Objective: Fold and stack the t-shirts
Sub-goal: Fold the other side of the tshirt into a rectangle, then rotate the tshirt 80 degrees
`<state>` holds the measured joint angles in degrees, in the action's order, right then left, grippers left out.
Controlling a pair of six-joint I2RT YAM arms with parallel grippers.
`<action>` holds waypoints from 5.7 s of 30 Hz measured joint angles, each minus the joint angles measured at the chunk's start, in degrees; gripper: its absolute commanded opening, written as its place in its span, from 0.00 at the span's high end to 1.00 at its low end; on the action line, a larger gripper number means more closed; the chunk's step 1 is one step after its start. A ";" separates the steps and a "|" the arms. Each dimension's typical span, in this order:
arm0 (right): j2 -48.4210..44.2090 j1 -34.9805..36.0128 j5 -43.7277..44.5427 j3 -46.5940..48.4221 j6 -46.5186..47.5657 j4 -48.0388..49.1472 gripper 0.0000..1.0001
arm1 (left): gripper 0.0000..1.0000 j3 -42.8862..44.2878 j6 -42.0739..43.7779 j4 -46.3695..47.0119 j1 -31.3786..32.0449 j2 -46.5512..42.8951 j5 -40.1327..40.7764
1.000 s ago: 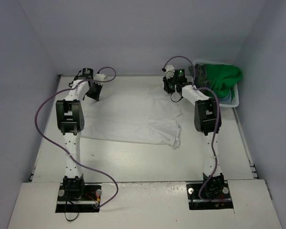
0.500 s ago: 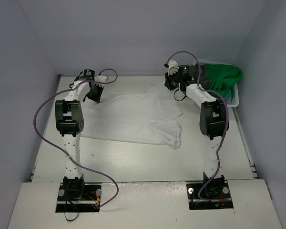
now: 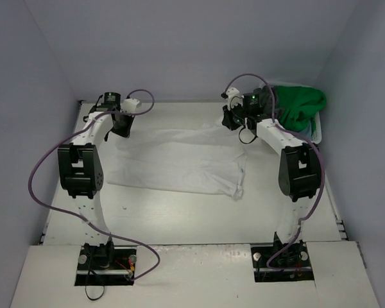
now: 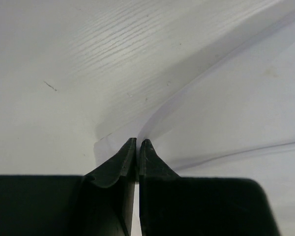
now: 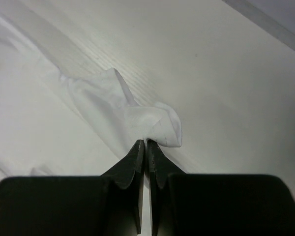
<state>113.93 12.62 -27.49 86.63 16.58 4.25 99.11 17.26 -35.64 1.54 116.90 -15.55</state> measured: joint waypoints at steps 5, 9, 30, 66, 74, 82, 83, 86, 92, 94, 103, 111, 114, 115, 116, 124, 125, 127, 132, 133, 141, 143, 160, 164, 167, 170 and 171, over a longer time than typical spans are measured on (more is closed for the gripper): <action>-4.37 1.86 -0.42 -3.87 0.70 -1.73 1.00 | 1.00 -4.52 0.02 1.14 0.00 -4.83 -0.04; -8.02 3.50 -0.66 -6.23 1.36 -3.34 1.00 | 1.00 -8.39 0.20 1.25 0.00 -7.58 -0.22; -22.14 12.48 -0.76 -12.41 8.02 -20.83 0.99 | 1.00 -22.32 3.78 -0.04 0.00 -17.27 -1.18; -15.87 21.22 12.20 -21.66 12.00 -29.59 0.61 | 0.87 -33.05 14.43 -7.76 0.00 -19.65 -3.45; -15.87 21.24 12.26 -22.43 12.15 -29.73 0.64 | 0.75 -34.34 15.39 -8.31 0.09 -19.67 -2.69; -15.76 21.62 12.74 -24.48 12.57 -29.46 0.68 | 0.81 -36.89 16.35 -5.90 0.24 -21.14 -0.15; -15.76 21.62 12.81 -24.72 12.72 -29.44 0.70 | 0.83 -37.62 16.65 -5.64 0.24 -21.40 0.17; -15.76 21.59 13.27 -24.83 13.18 -29.42 0.80 | 0.86 -39.36 17.14 -5.42 0.24 -22.29 0.46; -15.72 21.59 14.47 -24.83 13.49 -29.33 0.86 | 0.87 -41.00 17.20 -5.68 0.24 -29.79 -1.40; -15.50 21.59 14.88 -24.83 13.40 -29.33 0.84 | 0.82 -41.48 17.18 -5.66 0.24 -32.89 -2.45; -14.49 21.55 16.17 -24.81 12.52 -29.31 0.83 | 0.74 -42.77 17.20 -7.87 0.24 -35.01 -3.98; -14.49 21.55 16.68 -24.81 12.17 -29.31 0.84 | 0.77 -42.75 16.52 -6.80 0.28 -32.89 -2.47; -14.49 21.55 16.83 -24.81 12.20 -29.31 0.84 | 0.81 -42.14 15.63 -5.27 0.28 -31.85 -1.33; -14.49 21.55 17.00 -24.81 12.20 -29.31 0.83 | 0.82 -41.57 15.30 -4.68 0.28 -31.17 -0.83; -14.49 21.55 17.25 -24.81 12.20 -29.31 0.83 | 0.84 -40.94 15.02 -3.96 0.28 -30.42 -0.39; -15.17 21.55 20.94 -22.86 11.98 -29.40 0.41 | 0.86 -34.95 12.48 0.07 0.28 -24.52 2.10; -15.65 21.53 21.18 -22.58 12.00 -29.38 0.39 | 0.86 -34.29 12.20 0.02 0.28 -24.37 2.10; -17.05 21.53 21.62 -22.14 11.80 -29.38 0.36 | 0.86 -33.05 11.80 0.04 0.28 -24.33 2.05; -20.94 21.53 21.81 -20.90 10.95 -29.40 0.40 | 0.86 -31.71 11.08 0.13 0.28 -24.33 1.86; -21.51 21.53 21.77 -20.61 10.88 -29.38 0.43 | 0.86 -31.71 11.02 0.07 0.28 -24.33 1.88; -20.35 19.91 17.33 -19.19 9.97 -29.27 0.92 | 0.86 -32.70 10.25 0.39 0.28 -24.33 1.38; -18.43 19.58 15.89 -19.04 9.79 -28.94 0.93 | 0.86 -33.35 9.94 0.48 0.28 -24.33 1.18; -7.78 20.48 8.76 -19.10 9.77 -27.23 0.93 | 0.86 -37.09 9.25 2.25 0.28 -24.22 0.17; -7.39 20.39 9.03 -19.06 10.62 -26.80 0.93 | 0.86 -37.51 9.25 3.23 0.28 -23.54 -0.02; -7.39 20.04 9.18 -19.12 10.73 -26.71 0.93 | 0.86 -38.58 9.25 3.82 0.28 -22.84 -0.11; -7.39 18.69 9.75 -19.12 10.73 -26.53 0.92 | 0.86 -38.97 9.25 4.04 0.28 -20.94 -0.11; -7.39 18.01 10.12 -19.12 10.71 -26.47 0.92 | 0.86 -38.97 9.25 4.28 0.28 -20.09 -0.09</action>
<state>106.54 30.63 -17.37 67.51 27.29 -22.22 60.14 26.50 -31.35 1.83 96.82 -15.64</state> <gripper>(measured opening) 0.072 0.145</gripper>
